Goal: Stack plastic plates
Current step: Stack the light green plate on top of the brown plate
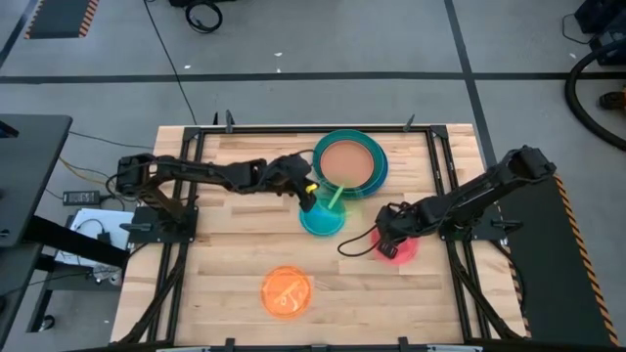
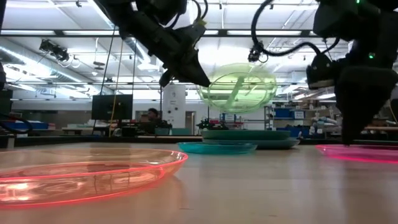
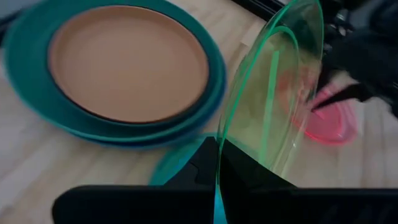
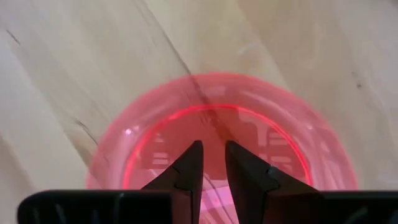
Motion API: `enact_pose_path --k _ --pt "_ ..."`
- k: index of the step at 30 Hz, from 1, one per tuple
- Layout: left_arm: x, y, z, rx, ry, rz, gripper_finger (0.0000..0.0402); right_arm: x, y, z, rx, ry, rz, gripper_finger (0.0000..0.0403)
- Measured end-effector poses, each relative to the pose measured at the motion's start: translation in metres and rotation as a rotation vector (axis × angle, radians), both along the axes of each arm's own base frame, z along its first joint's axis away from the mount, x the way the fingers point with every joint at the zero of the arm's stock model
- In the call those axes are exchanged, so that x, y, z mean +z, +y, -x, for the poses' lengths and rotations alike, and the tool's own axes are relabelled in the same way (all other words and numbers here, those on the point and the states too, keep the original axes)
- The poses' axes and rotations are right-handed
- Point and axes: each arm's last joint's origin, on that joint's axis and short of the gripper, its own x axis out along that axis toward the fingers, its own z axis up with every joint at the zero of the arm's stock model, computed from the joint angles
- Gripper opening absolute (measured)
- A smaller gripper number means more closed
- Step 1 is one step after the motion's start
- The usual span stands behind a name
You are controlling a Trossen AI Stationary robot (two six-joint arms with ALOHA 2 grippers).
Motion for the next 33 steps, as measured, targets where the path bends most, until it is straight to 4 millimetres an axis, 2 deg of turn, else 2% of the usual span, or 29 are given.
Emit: enact_pose_path --k 4,7,10,15,25,33 --pt "0.001 0.02 0.003 0.044 -0.019 0.011 0.0014 0.012 -0.003 0.003 -0.01 -0.081 0.037 0.0077" --pt "-0.002 0.03 0.003 0.042 -0.026 0.052 0.0014 0.022 -0.006 0.003 0.01 -0.16 0.153 0.0077" --pt "-0.002 0.035 0.004 0.054 -0.029 0.065 0.0014 0.032 -0.01 0.002 -0.046 -0.262 0.259 0.0077" --pt "-0.002 0.038 0.005 0.066 -0.033 0.071 0.0014 0.051 -0.019 0.0 -0.161 -0.439 0.364 0.0077" --pt "0.003 0.03 -0.001 0.025 -0.09 0.035 0.0014 0.084 -0.05 -0.003 -0.183 -0.654 0.302 0.0083" --pt "0.007 0.031 -0.003 0.027 -0.135 0.022 0.0014 0.086 -0.067 -0.007 -0.224 -0.67 0.339 0.0086"
